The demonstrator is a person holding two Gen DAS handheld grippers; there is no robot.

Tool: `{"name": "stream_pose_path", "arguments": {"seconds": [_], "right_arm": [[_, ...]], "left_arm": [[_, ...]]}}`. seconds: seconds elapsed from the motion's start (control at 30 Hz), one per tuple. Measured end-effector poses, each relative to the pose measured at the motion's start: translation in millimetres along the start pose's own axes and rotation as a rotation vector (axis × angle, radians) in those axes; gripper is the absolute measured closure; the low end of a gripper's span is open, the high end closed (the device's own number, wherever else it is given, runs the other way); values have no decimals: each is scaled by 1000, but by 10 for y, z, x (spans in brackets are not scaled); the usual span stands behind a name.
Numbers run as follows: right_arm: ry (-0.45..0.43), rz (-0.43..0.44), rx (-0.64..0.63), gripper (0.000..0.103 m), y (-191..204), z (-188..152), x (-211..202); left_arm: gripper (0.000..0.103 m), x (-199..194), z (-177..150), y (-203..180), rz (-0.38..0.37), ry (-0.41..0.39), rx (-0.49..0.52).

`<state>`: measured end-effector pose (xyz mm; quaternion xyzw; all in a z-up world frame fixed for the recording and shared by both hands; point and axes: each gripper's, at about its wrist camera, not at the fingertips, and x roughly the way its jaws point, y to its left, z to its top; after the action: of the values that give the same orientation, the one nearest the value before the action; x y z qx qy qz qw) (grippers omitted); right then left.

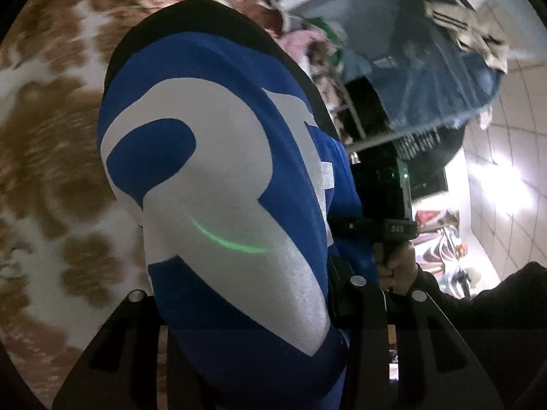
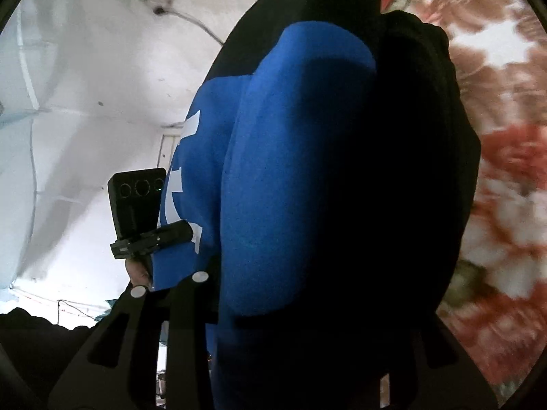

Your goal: Fold large clothes

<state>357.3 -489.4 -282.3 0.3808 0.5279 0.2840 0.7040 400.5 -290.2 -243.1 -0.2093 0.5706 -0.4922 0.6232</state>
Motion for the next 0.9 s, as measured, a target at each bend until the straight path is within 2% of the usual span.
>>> {"name": "stream_pose_path", "arguments": {"seconds": [0.07, 0.13, 0.23, 0.33, 0.4, 0.43, 0.53, 0.7, 0.8, 0.9], "right_arm": [[-39, -21, -10, 68, -31, -60, -477], [-82, -34, 0, 68, -11, -211, -759], [-155, -65, 17, 68, -44, -425, -1297], [-250, -99, 39, 68, -254, -759, -2218], [-316, -121, 62, 68, -364, -913, -2645], [-356, -135, 80, 68, -399, -1045, -2810], [-458, -177, 123, 68, -698, -1407, -3583], [-624, -230, 208, 67, -1148, -1927, -4327], [-701, -248, 257, 67, -1290, -2041, -4448], [-779, -252, 299, 67, -1563, -2178, -4511]], "left_arm": [[64, 254, 80, -317, -21, 17, 42], [64, 471, 121, -529, -41, 37, 73], [64, 995, 289, -1077, -67, 89, 147], [64, 1611, 496, -1553, -125, 158, 230], [64, 1934, 553, -1767, -154, 199, 278], [64, 2224, 632, -1952, -176, 233, 309], [64, 2727, 679, -2224, -220, 307, 374], [64, 3767, 804, -2776, -297, 459, 491], [63, 4309, 886, -2974, -330, 540, 550], [63, 4752, 959, -2998, -362, 607, 581]]}}
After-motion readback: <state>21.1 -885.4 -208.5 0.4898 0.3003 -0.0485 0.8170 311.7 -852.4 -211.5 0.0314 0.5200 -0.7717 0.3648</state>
